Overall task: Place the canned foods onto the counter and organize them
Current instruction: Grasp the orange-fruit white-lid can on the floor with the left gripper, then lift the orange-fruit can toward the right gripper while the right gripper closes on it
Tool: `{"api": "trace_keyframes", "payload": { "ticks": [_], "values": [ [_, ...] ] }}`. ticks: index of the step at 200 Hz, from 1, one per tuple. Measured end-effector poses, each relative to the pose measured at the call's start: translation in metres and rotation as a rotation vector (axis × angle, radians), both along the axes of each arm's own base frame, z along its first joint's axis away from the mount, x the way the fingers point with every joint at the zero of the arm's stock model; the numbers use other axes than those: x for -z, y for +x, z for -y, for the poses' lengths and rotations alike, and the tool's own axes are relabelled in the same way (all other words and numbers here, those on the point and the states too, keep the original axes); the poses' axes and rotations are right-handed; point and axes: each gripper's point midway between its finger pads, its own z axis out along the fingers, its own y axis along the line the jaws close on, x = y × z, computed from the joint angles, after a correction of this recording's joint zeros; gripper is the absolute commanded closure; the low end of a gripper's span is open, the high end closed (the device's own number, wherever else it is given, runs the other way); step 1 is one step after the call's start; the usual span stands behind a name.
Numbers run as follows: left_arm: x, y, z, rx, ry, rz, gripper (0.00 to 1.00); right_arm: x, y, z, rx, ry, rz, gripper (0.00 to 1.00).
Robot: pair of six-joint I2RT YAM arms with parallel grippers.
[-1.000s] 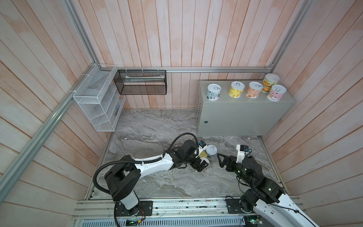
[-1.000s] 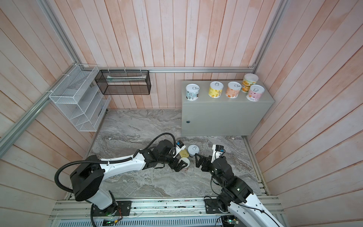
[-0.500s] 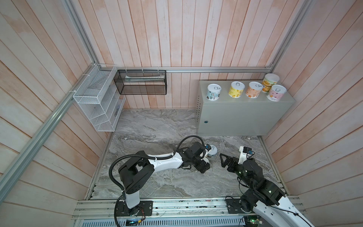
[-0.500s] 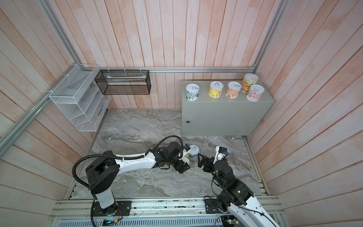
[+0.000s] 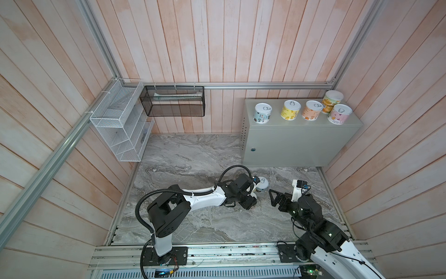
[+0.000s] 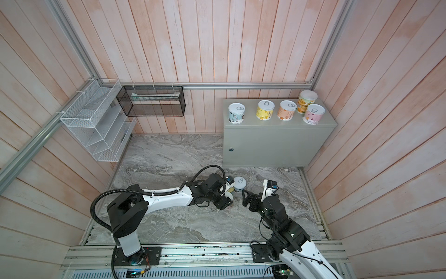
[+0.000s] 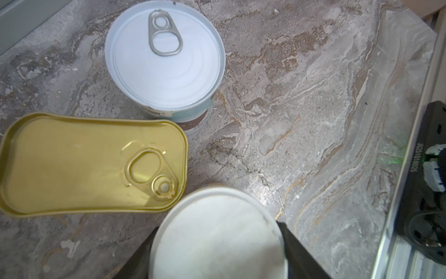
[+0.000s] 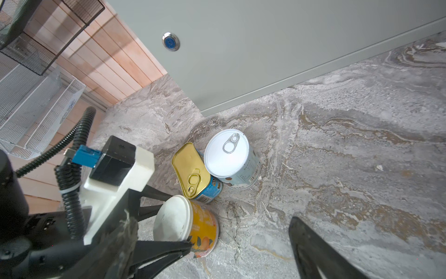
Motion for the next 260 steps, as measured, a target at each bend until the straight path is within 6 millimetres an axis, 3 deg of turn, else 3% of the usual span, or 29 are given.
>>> {"api": "trace_keyframes", "payload": {
  "ticks": [25, 76, 103, 141, 193, 260],
  "values": [
    [-0.014, -0.003, -0.015, -0.004, 0.001, -0.047, 0.51, 0.001, 0.001, -0.016, -0.084, 0.003, 0.008, 0.03],
    [-0.090, 0.035, -0.068, -0.127, -0.117, -0.054, 0.52, 0.013, 0.002, -0.063, -0.318, -0.015, 0.006, 0.05],
    [-0.111, 0.038, -0.076, -0.122, -0.135, -0.063, 0.54, 0.011, -0.001, -0.092, -0.459, -0.030, 0.055, 0.09],
    [-0.113, 0.025, -0.080, -0.057, -0.120, -0.111, 0.54, 0.010, -0.009, -0.123, -0.623, -0.080, 0.140, 0.10],
    [-0.114, 0.008, -0.079, 0.032, -0.118, -0.148, 0.55, -0.033, -0.016, -0.148, -0.758, -0.057, 0.391, 0.10],
    [-0.120, 0.009, -0.078, 0.047, -0.139, -0.144, 0.55, -0.021, -0.021, -0.167, -0.874, -0.091, 0.407, 0.13]
  ]
}}
